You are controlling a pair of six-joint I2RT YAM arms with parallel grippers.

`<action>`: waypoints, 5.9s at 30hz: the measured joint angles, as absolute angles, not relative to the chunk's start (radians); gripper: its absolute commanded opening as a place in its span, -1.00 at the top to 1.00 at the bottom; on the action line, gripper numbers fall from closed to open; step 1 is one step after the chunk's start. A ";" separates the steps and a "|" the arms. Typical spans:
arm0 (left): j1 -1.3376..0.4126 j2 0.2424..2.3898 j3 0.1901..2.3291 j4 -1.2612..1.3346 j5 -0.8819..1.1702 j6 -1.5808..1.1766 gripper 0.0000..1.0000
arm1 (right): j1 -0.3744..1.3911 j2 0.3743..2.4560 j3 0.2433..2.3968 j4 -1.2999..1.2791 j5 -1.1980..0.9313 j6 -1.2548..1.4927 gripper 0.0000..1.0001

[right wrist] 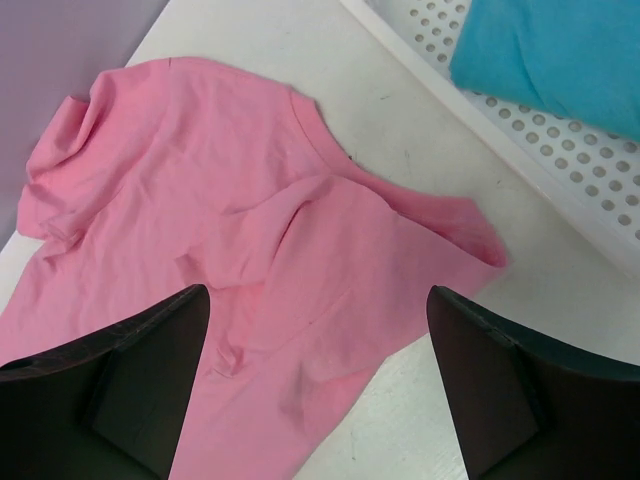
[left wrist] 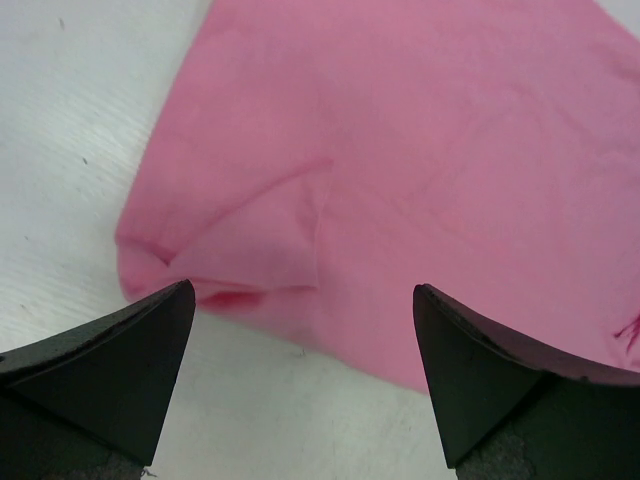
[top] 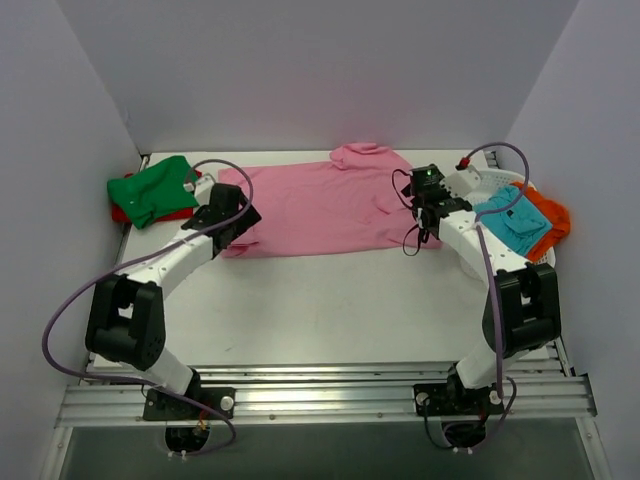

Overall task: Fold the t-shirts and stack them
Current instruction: Fold the tshirt

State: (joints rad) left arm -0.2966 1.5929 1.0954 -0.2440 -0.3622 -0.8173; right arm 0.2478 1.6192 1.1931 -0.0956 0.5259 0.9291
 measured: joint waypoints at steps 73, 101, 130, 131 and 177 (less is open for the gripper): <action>-0.256 1.820 1.052 -0.100 -0.521 -1.019 0.95 | 0.229 1.703 1.113 0.022 0.460 0.892 -0.66; -0.086 1.983 1.231 0.043 -0.271 -0.978 -0.88 | 0.222 1.811 1.194 0.033 0.455 0.887 -0.69; 0.031 2.478 1.927 0.059 0.198 -0.915 -0.88 | 0.144 2.545 2.077 0.204 -0.079 0.634 -0.71; 0.034 2.487 1.927 0.070 0.215 -0.922 -0.88 | 0.144 2.550 2.077 0.205 -0.088 0.635 -0.71; -0.038 2.104 1.658 0.043 0.064 -0.825 -0.88 | 0.125 2.094 1.698 0.271 0.029 0.635 -0.68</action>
State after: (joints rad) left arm -0.0383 2.1040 1.6581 0.0425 0.0643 -0.8246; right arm 0.1249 2.0937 1.6981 0.2710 0.0288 0.6350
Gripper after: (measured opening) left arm 0.941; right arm 0.839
